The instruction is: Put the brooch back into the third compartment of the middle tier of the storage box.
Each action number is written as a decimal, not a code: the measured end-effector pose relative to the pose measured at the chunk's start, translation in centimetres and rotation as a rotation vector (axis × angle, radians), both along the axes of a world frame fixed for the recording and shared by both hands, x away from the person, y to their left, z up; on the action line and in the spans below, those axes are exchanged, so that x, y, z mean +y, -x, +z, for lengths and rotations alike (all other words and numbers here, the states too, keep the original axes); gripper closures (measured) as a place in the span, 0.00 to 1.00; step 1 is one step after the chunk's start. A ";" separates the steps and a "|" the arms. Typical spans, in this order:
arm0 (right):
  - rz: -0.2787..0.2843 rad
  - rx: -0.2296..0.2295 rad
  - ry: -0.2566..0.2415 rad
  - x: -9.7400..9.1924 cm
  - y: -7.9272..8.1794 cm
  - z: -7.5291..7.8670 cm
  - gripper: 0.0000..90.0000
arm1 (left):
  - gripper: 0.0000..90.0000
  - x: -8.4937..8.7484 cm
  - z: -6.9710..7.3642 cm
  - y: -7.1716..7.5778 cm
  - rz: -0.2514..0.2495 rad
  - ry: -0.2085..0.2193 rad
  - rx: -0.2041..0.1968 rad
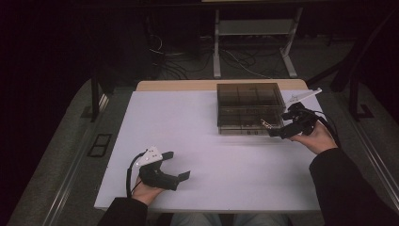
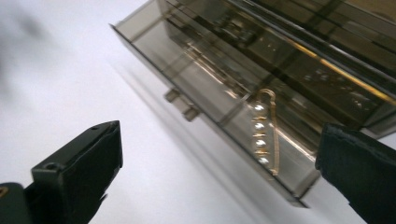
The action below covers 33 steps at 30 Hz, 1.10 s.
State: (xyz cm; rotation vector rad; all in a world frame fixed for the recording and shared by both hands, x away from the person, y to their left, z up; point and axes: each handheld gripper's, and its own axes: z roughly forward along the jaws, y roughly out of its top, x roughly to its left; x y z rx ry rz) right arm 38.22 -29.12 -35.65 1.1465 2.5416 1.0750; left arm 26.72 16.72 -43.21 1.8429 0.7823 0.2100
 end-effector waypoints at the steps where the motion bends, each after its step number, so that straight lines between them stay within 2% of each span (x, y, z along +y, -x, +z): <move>1: -0.005 -0.008 -0.014 0.1 0.3 0.1 0.00 | 0.00 0.0 0.0 0.0 0.000 0.000 0.000; 4: -0.010 -0.019 -0.052 0.2 1.0 0.3 0.00 | 0.00 0.0 0.0 0.0 -0.001 0.000 0.000; 11: -0.003 -0.033 -0.080 0.6 2.6 0.0 0.00 | 0.00 0.0 0.0 0.0 0.000 0.000 -0.001; 21: 0.009 -0.044 -0.113 1.2 4.4 -0.6 0.00 | 0.00 0.0 0.0 0.0 -0.001 -0.001 -0.001; 33: 0.055 -0.058 -0.134 2.2 6.4 -1.2 0.00 | 0.00 0.0 0.0 0.1 -0.004 -0.003 -0.003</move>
